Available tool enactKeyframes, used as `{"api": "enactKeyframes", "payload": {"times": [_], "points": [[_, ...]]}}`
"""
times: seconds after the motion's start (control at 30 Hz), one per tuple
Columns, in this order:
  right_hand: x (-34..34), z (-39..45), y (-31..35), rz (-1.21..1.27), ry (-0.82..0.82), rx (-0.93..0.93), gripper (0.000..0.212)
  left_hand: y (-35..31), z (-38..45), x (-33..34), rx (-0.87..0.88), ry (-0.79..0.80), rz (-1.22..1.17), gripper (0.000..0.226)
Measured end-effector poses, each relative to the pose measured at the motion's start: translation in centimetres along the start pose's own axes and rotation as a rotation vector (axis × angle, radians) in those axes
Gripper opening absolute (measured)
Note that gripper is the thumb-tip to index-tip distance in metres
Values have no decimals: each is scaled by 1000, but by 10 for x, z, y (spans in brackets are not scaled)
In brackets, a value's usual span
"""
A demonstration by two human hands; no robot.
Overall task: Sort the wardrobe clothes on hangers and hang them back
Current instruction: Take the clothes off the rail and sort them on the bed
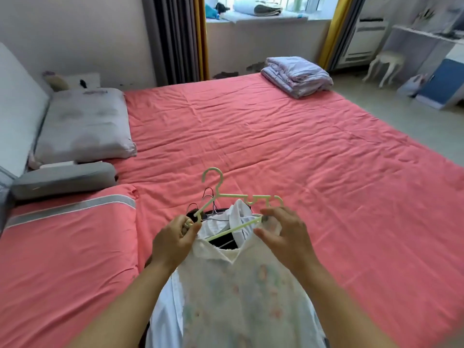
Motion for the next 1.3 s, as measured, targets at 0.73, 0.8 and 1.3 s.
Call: {"api": "enactKeyframes", "payload": {"times": [0.73, 0.8, 1.3], "points": [[43, -27, -74, 119, 181, 274, 10, -7, -19, 90, -116, 457, -26, 14], [23, -47, -74, 139, 122, 318, 17, -36, -40, 95, -37, 536, -27, 17], [-121, -356, -72, 288, -391, 720, 13, -205, -280, 83, 637, 991, 10, 32]]}}
Point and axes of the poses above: each hand's wrist, its own z-axis towards the middle knuckle, its own x-axis out of the palm, y = z × x, the point moved 6 cm from there along z, towards the middle knuckle, and after that the axes turned 8 degrees about -z, right-handed, at the moved point
